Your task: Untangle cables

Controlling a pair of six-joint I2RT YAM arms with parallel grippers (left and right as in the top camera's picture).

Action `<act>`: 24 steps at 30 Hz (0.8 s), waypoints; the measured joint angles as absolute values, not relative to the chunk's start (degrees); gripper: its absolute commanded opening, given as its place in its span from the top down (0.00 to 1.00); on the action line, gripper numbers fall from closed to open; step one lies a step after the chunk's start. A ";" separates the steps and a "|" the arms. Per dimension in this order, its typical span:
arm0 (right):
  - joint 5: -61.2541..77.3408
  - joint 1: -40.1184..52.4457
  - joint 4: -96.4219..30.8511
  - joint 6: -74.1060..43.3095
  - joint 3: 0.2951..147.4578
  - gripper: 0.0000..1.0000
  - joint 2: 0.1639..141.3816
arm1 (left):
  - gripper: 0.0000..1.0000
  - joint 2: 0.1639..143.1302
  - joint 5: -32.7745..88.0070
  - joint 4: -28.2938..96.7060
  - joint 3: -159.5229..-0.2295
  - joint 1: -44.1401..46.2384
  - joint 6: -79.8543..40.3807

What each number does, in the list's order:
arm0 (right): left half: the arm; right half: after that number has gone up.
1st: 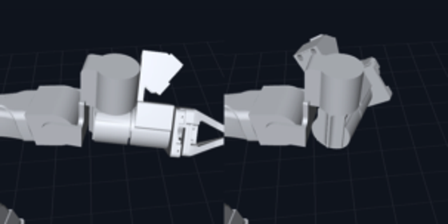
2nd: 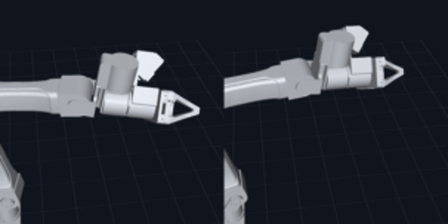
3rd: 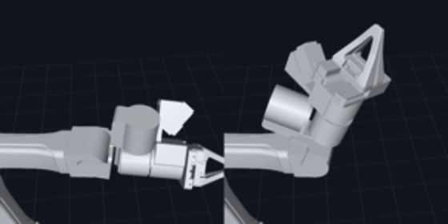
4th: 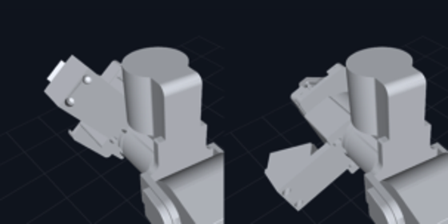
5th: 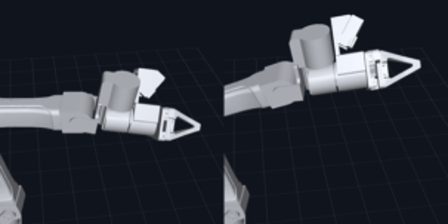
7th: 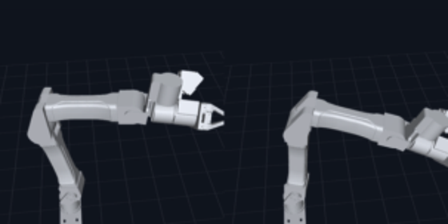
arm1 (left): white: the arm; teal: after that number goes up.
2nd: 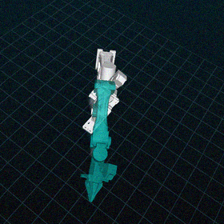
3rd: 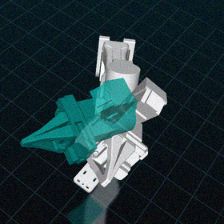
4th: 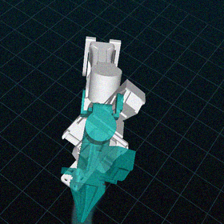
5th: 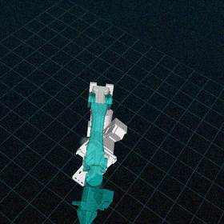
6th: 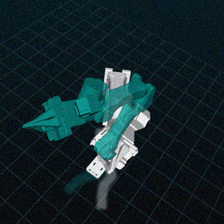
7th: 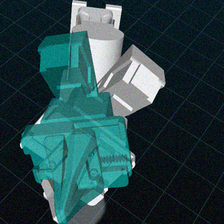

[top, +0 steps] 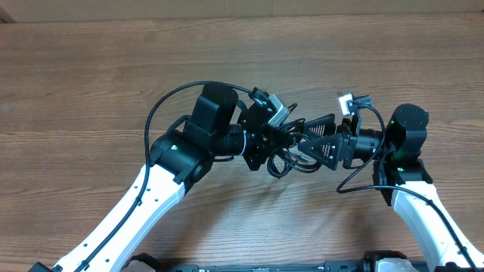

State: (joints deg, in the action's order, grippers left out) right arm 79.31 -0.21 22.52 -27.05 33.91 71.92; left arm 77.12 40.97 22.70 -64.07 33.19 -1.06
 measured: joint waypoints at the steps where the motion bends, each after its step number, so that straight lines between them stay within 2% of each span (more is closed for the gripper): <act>1: 79.40 -0.21 22.52 -26.98 33.91 0.11 71.92 | 0.96 77.12 41.41 22.70 -64.07 33.19 -1.06; 7: 79.72 0.71 22.59 -27.16 33.91 0.29 71.92 | 0.96 77.12 41.95 22.70 -64.07 33.19 -1.04; 11: 79.72 2.07 22.70 -27.29 33.91 0.35 71.92 | 0.96 77.14 42.06 22.72 -64.07 33.30 -1.04; 15: 79.85 2.39 23.57 -27.20 33.91 0.48 71.92 | 0.96 77.14 42.02 22.76 -64.07 33.30 -1.04; 19: 80.25 2.39 23.81 -27.22 33.91 0.54 71.92 | 0.96 77.14 41.93 22.90 -64.07 33.30 -1.04; 24: 80.58 2.42 24.27 -27.20 33.91 0.55 71.92 | 0.96 77.14 41.82 23.20 -64.07 33.30 -1.04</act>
State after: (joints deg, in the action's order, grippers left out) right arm 80.58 2.42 24.27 -27.20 33.91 71.92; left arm 77.14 41.82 23.20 -64.07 33.30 -1.04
